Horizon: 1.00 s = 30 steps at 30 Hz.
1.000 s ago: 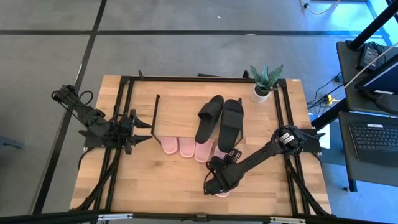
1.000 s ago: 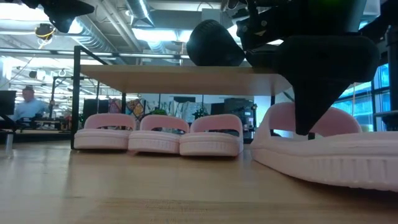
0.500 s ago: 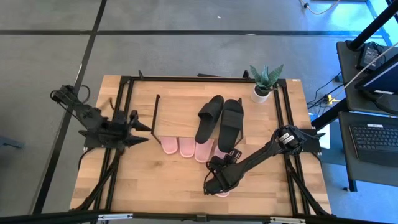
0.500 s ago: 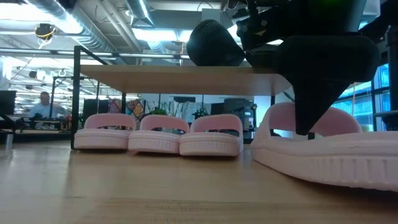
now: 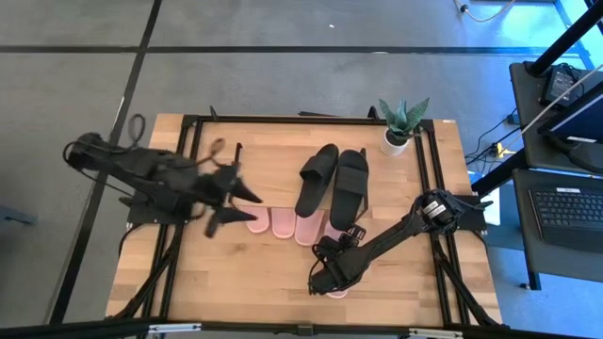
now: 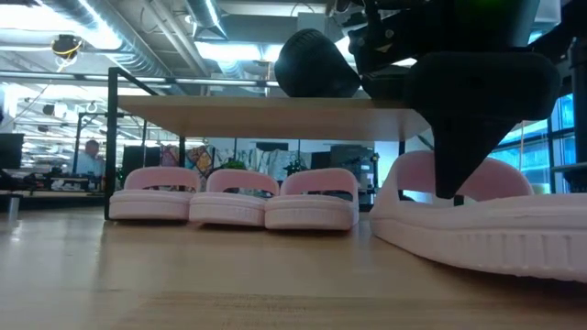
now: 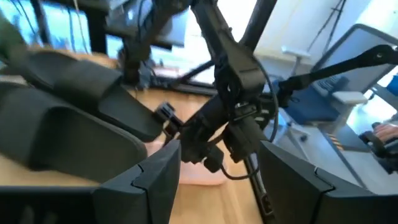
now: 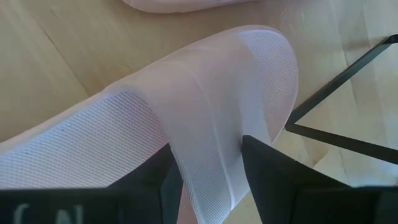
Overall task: Pick and place slides into the shelf
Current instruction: Put the pink slides under the shelf
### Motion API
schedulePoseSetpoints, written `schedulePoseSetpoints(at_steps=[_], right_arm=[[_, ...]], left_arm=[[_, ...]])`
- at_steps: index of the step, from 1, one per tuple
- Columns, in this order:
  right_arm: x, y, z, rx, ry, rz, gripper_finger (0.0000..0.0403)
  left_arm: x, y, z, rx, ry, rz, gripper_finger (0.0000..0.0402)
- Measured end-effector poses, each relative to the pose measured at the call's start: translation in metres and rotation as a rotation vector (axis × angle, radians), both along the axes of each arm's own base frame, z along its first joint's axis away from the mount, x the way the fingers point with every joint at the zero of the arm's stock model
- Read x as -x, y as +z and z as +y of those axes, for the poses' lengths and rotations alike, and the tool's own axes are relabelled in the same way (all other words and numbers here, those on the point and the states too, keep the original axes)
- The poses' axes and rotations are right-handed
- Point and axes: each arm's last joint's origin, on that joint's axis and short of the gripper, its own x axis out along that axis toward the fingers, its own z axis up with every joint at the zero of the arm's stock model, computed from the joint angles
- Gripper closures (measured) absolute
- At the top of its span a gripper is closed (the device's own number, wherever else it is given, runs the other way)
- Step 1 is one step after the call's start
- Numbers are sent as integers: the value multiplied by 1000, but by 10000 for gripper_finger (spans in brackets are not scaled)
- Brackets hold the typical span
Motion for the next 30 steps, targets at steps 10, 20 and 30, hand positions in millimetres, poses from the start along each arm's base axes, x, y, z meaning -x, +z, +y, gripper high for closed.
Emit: schedulePoseSetpoints(at_steps=[10, 20, 30], right_arm=[[0, 0, 0, -2, -6, -7, 242], [0, 0, 0, -2, -5, -8, 242], [0, 0, 0, -2, -6, -10, 242]], left_arm=[[-96, -6, 37, -73, 41, 111, 196], [-161, -2, 76, -49, -54, 80, 196], [-198, -35, 108, 20, -164, 146, 196]])
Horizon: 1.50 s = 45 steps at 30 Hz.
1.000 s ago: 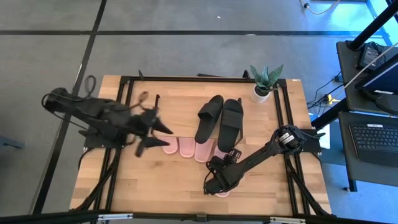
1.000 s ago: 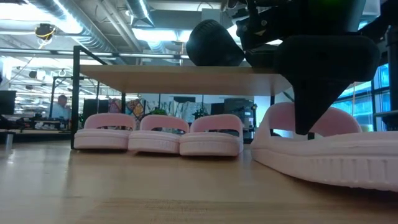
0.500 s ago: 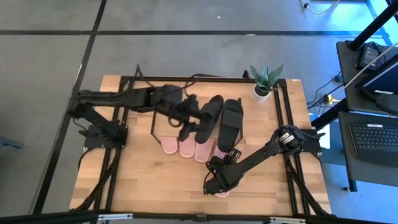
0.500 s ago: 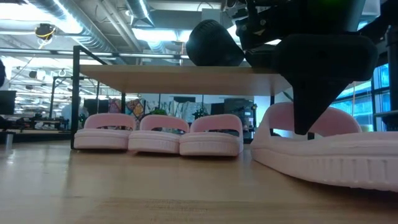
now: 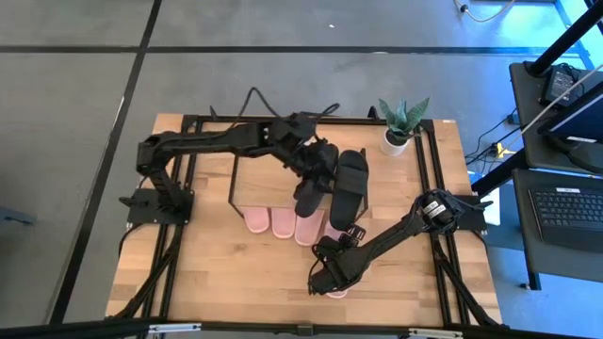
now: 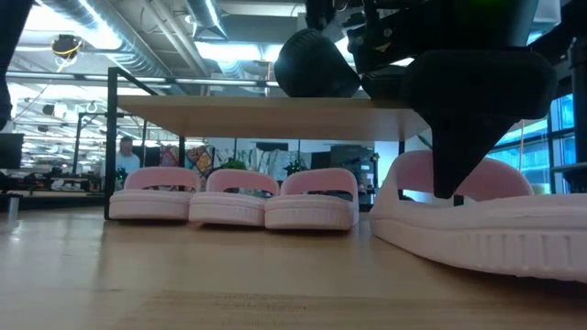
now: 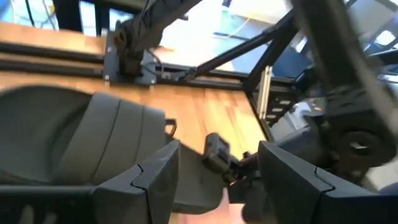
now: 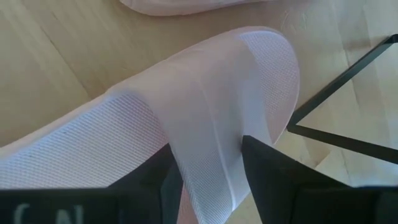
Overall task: Pick and place slides into the shelf
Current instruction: Put the pink slides under the shelf
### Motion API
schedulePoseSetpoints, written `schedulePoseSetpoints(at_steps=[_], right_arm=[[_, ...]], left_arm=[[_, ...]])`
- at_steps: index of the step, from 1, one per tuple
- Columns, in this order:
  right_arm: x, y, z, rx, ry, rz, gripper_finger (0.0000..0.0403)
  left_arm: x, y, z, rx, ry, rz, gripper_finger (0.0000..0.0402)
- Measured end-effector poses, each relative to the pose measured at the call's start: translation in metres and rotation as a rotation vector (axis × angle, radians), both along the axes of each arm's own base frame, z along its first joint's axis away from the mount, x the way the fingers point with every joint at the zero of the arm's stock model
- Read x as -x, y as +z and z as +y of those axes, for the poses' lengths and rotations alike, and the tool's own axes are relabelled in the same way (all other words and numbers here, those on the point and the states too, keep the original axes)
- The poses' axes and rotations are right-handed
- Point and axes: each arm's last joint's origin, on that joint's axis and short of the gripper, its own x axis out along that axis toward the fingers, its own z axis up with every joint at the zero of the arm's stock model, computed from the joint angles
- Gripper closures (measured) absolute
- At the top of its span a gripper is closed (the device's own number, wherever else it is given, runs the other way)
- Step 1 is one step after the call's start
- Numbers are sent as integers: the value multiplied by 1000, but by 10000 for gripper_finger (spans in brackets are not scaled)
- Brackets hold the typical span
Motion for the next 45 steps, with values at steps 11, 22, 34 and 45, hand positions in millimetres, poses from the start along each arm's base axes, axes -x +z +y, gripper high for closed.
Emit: schedulePoseSetpoints(at_steps=[11, 22, 34, 45], right_arm=[[0, 0, 0, -1, 0, -2, 242], [0, 0, 0, 1, 3, 0, 241], [1, 0, 0, 4, 11, 12, 182], [-2, 10, 2, -21, 19, 11, 156]], left_arm=[[-29, -39, 4, -2, 6, 53, 196], [-39, -54, 6, -42, 22, 67, 196], [-39, -55, 7, -40, 31, 75, 196], [-39, -56, 9, -38, 37, 75, 196]])
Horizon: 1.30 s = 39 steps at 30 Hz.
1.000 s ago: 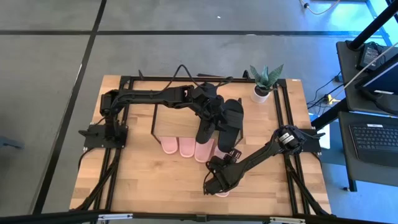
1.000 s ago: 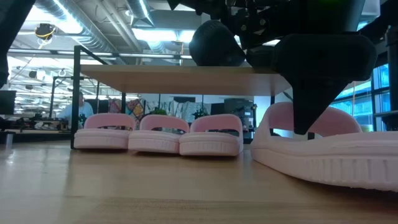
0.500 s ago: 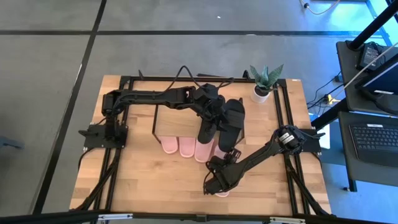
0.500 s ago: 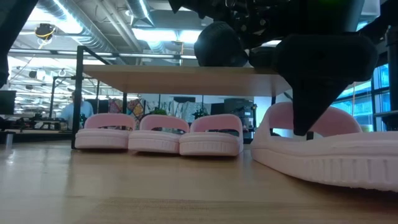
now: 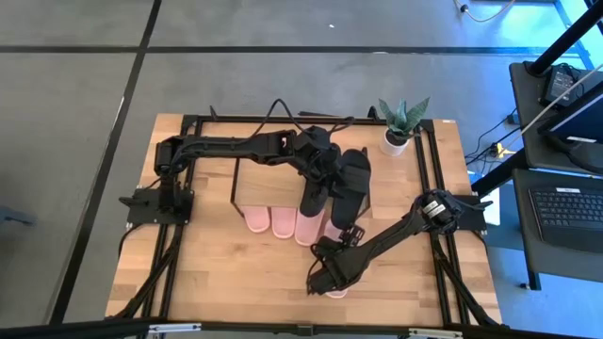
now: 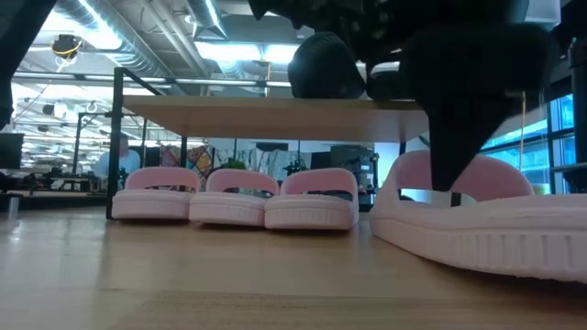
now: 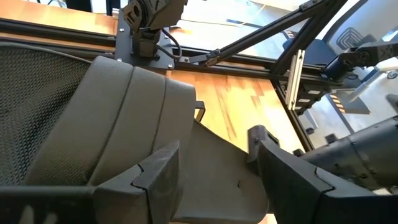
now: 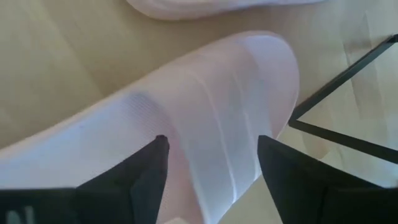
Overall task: Pick and place slides into the shelf
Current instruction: Put the pink slides under the shelf
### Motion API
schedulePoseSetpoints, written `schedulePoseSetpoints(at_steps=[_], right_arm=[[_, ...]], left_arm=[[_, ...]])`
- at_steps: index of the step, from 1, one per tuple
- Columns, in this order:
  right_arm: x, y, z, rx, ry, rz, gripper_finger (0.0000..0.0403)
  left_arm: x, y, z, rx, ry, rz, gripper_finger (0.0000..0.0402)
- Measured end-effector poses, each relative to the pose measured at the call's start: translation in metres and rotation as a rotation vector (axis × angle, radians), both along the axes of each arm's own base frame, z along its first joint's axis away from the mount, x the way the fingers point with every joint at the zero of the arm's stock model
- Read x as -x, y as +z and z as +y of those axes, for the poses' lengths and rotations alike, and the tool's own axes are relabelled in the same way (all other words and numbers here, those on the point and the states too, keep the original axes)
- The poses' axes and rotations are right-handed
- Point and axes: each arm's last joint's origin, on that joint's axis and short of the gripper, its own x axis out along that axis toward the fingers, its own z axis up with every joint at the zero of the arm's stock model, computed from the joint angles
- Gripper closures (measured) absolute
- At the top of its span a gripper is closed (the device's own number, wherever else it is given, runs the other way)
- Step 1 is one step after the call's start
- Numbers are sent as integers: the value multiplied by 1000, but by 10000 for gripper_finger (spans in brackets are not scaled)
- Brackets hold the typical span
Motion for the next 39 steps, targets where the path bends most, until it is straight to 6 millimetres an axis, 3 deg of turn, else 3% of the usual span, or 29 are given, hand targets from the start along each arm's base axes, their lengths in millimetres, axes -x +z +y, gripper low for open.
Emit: schedulePoseSetpoints(at_steps=[11, 19, 26, 31, 39], right_arm=[[-8, 32, 8, -42, 10, -57, 158], [-1, 61, 26, -63, 29, -92, 159], [13, 83, 41, -89, 31, -83, 159], [28, 87, 60, -150, 38, -72, 159], [57, 85, 91, -172, -90, -130, 159]], left_arm=[[0, -1, 3, 0, 11, 3, 196], [0, -1, 3, 1, 10, 3, 196], [0, -1, 3, 4, 10, 4, 196], [0, -1, 4, 17, 19, 8, 196], [-1, 0, 6, 14, 70, 4, 196]])
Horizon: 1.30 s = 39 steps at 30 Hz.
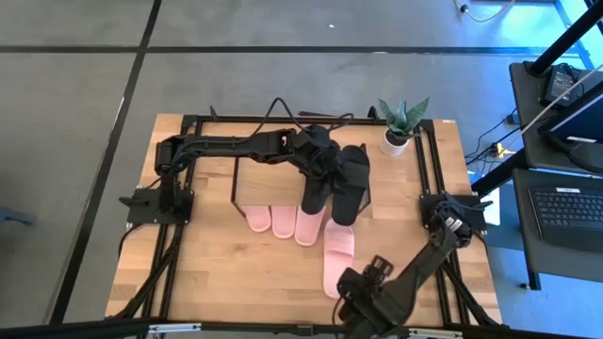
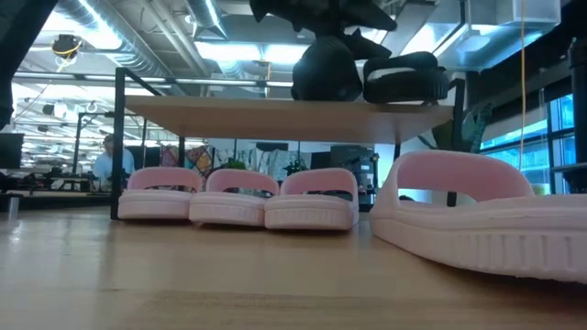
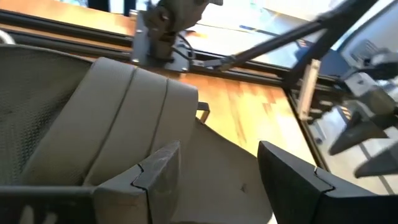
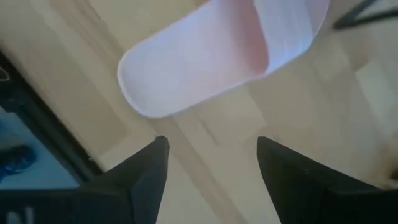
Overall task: Pick and place slides into the shelf
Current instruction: Put the pink slides under the shelf
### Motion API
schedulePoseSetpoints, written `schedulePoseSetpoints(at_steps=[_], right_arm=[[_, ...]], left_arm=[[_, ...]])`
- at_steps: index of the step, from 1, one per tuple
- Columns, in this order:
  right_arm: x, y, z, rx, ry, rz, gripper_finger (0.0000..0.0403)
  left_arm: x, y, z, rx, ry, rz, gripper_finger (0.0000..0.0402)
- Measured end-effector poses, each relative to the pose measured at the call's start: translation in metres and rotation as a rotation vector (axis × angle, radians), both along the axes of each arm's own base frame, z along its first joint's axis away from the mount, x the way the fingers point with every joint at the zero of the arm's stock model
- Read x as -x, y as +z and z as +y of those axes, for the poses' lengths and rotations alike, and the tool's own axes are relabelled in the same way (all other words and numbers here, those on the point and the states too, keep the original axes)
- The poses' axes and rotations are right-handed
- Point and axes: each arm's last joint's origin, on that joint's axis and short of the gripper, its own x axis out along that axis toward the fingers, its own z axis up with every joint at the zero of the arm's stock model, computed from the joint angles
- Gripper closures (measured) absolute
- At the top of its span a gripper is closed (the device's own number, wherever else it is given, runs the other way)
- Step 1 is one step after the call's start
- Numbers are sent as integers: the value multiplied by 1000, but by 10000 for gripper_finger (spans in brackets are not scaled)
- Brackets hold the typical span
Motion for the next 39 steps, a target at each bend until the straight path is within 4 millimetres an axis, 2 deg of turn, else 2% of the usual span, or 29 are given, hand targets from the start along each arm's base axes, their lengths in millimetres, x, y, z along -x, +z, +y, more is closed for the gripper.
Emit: schedulePoseSetpoints(at_steps=[8, 27, 35, 39], right_arm=[[19, 0, 19, -22, -98, -43, 159], [20, 0, 19, -24, -120, -51, 159], [20, 0, 19, -25, -123, -52, 159], [20, 0, 19, -25, -127, -53, 159]], left_arm=[[-1, 0, 4, -49, 91, 4, 196], [1, 13, 6, -75, 169, -63, 196], [16, 38, 5, -134, 222, -104, 196], [35, 60, 2, -144, 225, -126, 196]])
